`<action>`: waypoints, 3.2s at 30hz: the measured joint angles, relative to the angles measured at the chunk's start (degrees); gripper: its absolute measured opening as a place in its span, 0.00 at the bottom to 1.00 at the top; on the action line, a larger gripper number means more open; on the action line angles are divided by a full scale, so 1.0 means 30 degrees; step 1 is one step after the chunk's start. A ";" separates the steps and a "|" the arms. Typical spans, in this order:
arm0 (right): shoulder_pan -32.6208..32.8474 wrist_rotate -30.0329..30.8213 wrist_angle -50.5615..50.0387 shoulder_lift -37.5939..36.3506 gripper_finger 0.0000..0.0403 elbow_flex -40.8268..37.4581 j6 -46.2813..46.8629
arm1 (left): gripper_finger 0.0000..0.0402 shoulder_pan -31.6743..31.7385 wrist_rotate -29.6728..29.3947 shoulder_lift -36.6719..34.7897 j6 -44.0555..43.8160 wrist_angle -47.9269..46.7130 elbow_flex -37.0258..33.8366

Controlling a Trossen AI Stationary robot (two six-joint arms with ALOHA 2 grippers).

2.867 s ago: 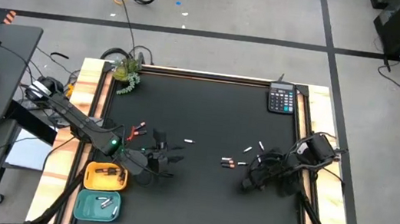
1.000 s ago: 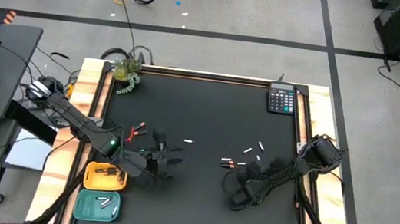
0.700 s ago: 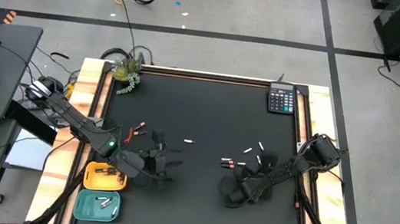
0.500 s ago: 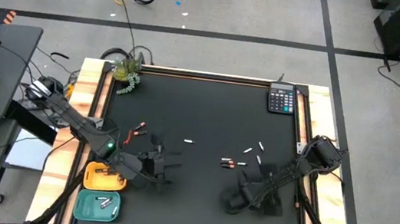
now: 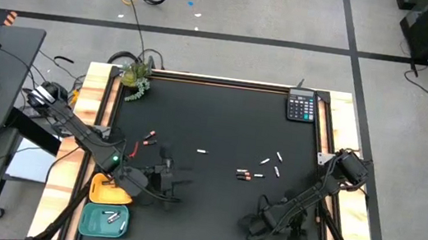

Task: Sort batteries
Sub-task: Put the black battery into the yellow bin

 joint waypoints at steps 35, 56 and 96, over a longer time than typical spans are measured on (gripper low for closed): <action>0.1095 0.2320 0.1346 -0.0007 0.56 -0.1922 -0.0416 | 0.43 -0.1861 -0.2724 0.2086 -0.4735 0.5012 -0.0029; 0.1204 0.1408 0.4933 -0.2269 0.87 -0.6924 0.0236 | 0.43 -0.1880 -0.2661 0.2761 -0.2641 0.5464 -0.0029; 0.0887 0.3062 0.5402 -0.2288 0.56 -0.7692 0.1556 | 0.43 -0.2119 -0.4403 0.2244 -0.0602 0.3902 0.0000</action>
